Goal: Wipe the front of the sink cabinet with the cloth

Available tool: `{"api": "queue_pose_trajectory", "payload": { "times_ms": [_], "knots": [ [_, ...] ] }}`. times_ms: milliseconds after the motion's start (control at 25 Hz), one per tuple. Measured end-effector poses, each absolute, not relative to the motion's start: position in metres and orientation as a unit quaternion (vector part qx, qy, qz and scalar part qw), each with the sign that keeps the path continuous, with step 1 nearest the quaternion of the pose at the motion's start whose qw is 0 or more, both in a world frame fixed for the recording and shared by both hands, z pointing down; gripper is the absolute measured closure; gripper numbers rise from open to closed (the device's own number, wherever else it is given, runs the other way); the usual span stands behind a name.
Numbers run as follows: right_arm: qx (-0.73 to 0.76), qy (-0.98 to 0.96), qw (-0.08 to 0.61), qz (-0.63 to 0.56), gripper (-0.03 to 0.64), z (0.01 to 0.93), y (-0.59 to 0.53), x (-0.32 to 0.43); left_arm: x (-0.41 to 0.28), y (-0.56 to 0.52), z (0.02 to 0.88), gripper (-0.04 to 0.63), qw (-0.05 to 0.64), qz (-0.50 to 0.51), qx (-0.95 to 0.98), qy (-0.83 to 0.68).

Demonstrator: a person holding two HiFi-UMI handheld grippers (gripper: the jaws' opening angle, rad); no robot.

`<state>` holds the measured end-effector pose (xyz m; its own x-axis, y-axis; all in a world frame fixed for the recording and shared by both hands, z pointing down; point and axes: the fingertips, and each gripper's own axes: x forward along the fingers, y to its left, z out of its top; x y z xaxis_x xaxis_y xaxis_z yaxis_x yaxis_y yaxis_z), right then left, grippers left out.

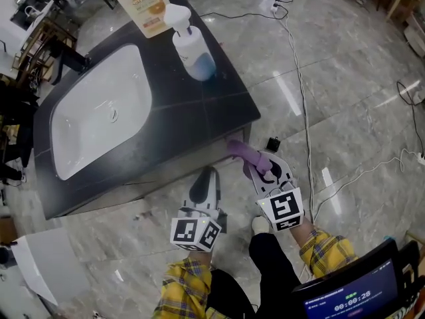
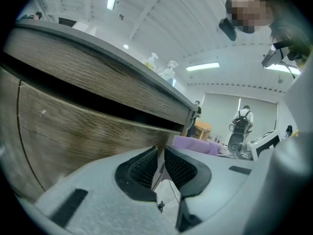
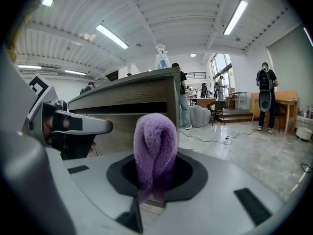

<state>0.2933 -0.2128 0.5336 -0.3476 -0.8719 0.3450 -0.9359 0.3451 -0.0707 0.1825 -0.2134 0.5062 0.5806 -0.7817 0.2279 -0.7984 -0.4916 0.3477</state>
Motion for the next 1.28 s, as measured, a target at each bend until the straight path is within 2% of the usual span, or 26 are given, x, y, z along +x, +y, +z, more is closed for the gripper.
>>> {"api": "queue_pose_trajectory", "payload": {
  "times_ms": [240,800,1280],
  "knots": [
    [0.522,-0.835,0.128,0.12,0.551,0.528,-0.194,0.237,0.142,-0.197,0.499,0.557,0.207,0.014,0.853,-0.479],
    [0.426,-0.883,0.149,0.125,0.549,0.55,-0.155,0.078,-0.01,-0.145,0.51,0.557,0.21,0.007,0.799,-0.563],
    [0.374,-0.905,0.171,0.111,0.549,0.579,-0.159,-0.005,-0.103,-0.108,0.533,0.557,0.218,0.001,0.75,-0.624]
  ]
}}
